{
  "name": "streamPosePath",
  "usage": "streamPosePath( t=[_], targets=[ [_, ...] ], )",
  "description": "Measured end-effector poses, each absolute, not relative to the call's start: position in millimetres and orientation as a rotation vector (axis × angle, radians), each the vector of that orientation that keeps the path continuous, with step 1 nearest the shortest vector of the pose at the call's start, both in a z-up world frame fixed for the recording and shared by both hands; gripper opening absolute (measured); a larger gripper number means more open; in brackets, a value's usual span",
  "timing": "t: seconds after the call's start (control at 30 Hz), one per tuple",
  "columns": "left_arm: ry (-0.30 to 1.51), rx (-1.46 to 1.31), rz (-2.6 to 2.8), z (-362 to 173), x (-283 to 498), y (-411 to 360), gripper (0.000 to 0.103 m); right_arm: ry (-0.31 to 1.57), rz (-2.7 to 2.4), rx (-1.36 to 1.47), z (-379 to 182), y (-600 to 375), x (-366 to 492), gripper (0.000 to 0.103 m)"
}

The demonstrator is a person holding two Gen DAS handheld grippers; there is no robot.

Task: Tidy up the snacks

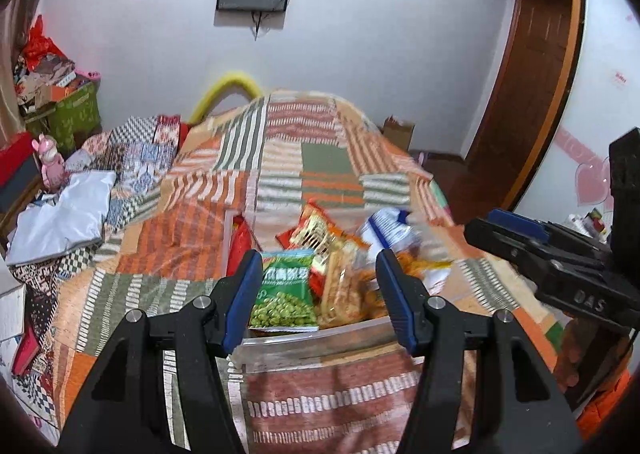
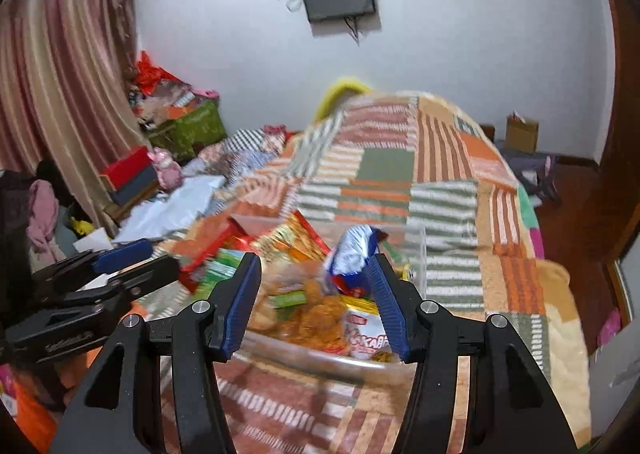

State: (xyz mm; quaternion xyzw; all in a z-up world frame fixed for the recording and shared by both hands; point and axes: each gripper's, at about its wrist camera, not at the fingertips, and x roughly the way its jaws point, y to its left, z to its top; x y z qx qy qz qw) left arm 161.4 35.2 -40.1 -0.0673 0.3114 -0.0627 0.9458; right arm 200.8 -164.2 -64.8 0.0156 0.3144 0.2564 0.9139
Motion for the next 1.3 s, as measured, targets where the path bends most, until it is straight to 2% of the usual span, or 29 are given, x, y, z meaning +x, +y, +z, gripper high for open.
streamPosePath(
  t=[0.03, 0.1, 0.37, 0.53, 0.63, 1.3],
  targets=[
    [0.617, -0.136, -0.131, -34, 156, 34, 0.059, 0.626, 0.535, 0.029, -57, -166, 193, 0.056],
    [0.575, -0.129, -0.133, -21, 144, 32, 0.065, 0.579, 0.541, 0.026, -44, -170, 177, 0.066],
    [0.397, -0.105, -0.142, 25, 88, 25, 0.092, 0.468, 0.546, 0.049, -13, -185, 136, 0.083],
    [0.352, -0.099, -0.136, 37, 67, 23, 0.099, 0.433, 0.549, 0.056, -4, -190, 120, 0.091],
    [0.346, -0.097, -0.132, 38, 59, 23, 0.101, 0.407, 0.535, 0.052, -1, -191, 111, 0.102],
    [0.347, -0.063, -0.127, 34, 42, 12, 0.102, 0.381, 0.531, 0.055, -4, -196, 95, 0.103]
  ],
)
